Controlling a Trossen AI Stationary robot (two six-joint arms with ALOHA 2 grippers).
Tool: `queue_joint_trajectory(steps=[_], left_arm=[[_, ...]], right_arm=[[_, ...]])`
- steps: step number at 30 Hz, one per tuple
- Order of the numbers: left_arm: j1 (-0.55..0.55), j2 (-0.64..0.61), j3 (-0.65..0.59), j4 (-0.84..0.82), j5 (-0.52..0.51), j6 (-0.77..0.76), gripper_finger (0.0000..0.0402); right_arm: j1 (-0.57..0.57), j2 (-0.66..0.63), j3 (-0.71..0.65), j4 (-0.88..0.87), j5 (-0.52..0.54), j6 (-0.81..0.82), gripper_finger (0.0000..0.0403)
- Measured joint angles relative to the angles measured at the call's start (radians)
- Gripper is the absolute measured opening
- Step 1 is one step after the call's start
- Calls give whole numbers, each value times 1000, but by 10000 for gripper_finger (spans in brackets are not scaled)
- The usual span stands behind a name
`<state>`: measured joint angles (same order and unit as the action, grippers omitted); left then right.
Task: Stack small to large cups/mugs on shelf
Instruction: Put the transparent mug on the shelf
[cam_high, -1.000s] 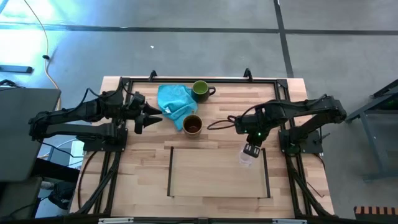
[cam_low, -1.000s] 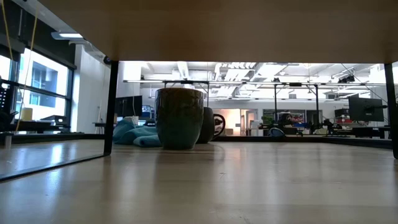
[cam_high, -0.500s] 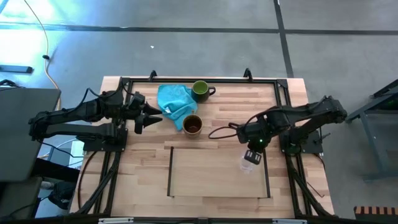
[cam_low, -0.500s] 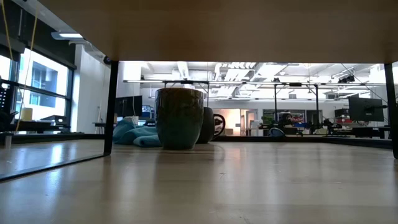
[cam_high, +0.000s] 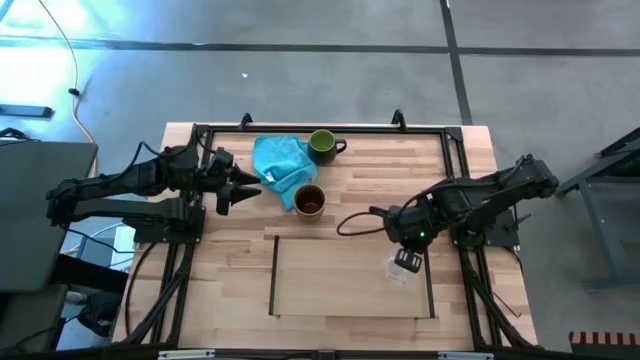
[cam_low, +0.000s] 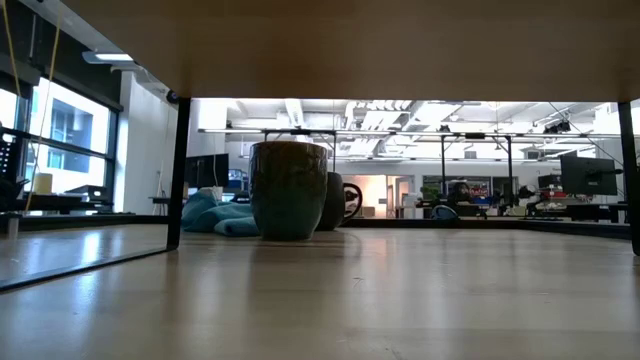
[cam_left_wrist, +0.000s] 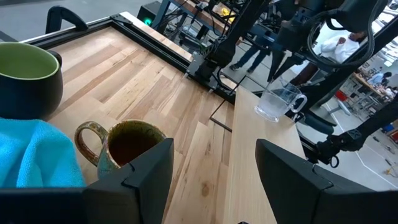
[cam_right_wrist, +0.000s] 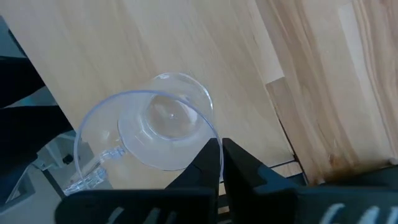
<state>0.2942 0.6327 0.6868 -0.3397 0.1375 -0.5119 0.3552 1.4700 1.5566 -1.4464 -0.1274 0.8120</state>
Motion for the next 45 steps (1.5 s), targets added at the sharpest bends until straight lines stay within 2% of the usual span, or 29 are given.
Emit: queue_joint_trajectory(steps=[12,24,36,45], left_arm=[[0,0,0,0,0,-10,215],[0,0,0,0,0,-10,215],[0,0,0,-1,3,-10,215],[0,0,0,-1,4,-10,215]], right_arm=[[30,1,3,16,-5,50,0],[39,79,166,-109,67,36,0],[55,127,166,-112,37,44,0],[98,127,166,-112,73,113,0]])
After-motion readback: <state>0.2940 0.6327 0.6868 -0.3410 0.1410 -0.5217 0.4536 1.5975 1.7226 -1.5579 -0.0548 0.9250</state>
